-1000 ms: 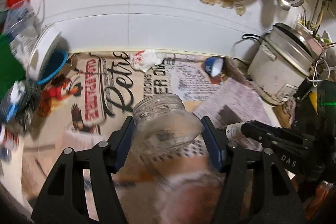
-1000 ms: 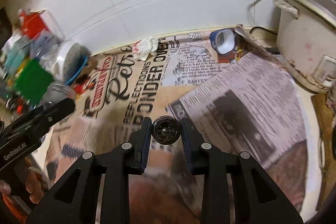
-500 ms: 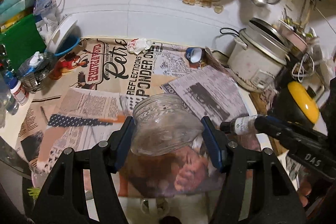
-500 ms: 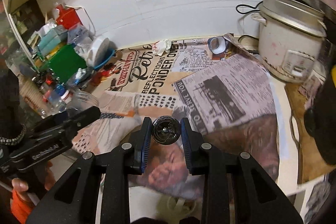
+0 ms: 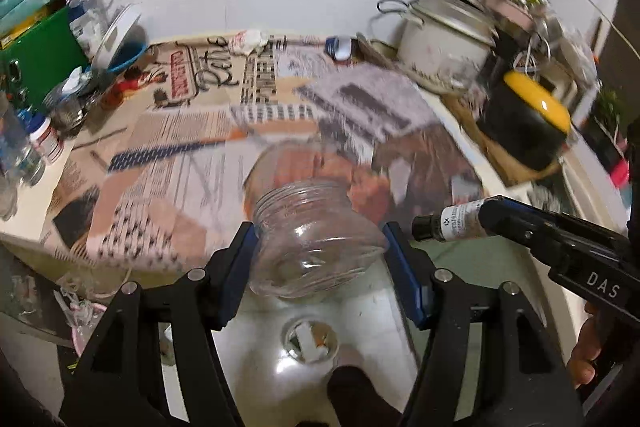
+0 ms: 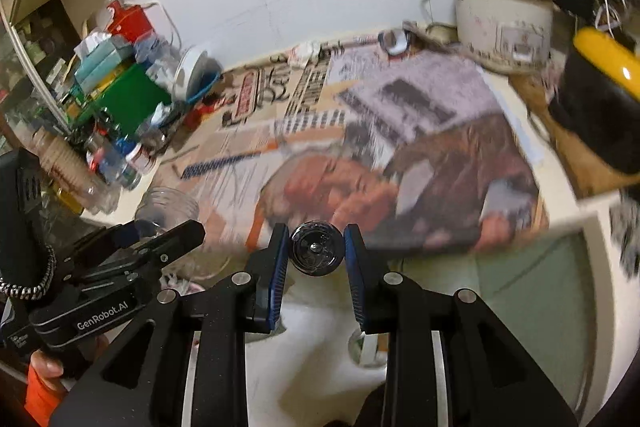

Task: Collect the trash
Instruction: 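Carry the glass jar and brown bottle down over the white bucket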

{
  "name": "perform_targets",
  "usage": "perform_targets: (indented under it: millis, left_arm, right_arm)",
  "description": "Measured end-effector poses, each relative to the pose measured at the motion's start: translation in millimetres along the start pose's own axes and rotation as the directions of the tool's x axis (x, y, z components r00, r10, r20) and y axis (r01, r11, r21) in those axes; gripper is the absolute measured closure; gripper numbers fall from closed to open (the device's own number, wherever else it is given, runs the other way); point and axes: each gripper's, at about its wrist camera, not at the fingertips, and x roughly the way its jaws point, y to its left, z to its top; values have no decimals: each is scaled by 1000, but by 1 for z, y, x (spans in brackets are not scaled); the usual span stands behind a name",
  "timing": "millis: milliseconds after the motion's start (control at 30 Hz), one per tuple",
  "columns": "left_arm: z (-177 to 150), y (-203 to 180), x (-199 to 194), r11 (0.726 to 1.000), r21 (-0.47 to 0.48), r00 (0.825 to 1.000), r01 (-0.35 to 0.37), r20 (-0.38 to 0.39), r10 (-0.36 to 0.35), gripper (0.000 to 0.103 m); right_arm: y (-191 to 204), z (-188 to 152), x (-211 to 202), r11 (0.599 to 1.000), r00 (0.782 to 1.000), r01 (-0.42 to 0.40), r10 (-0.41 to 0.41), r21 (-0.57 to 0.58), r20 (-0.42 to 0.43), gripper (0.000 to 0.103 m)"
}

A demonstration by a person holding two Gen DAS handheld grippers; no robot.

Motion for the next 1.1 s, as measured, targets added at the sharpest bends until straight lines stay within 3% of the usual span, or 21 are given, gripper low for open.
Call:
perform_targets:
  millis: [300,467,833,1100]
  left_arm:
    - [-64,4,-12,1000,17,995,-3,-96,5,40]
    - [-95,0,9,1000,-4,988,12,-152,-12,40]
    - [-170,-25,108,994,-105,965,-5,-263,-23,40]
    - [-235,-24,197,988,-147,956,-54,-294,9,40]
  right_arm:
    - [17,-61,-11,999,997,5,-2,36,-74,78]
    - [9,-83,-7,999,994,16,-11,45,-112,78]
    - [-49,-130,46,999,977,24,-16,36,-213,77]
    - [-114,-181,125,999,963,20,-6,46,-269,77]
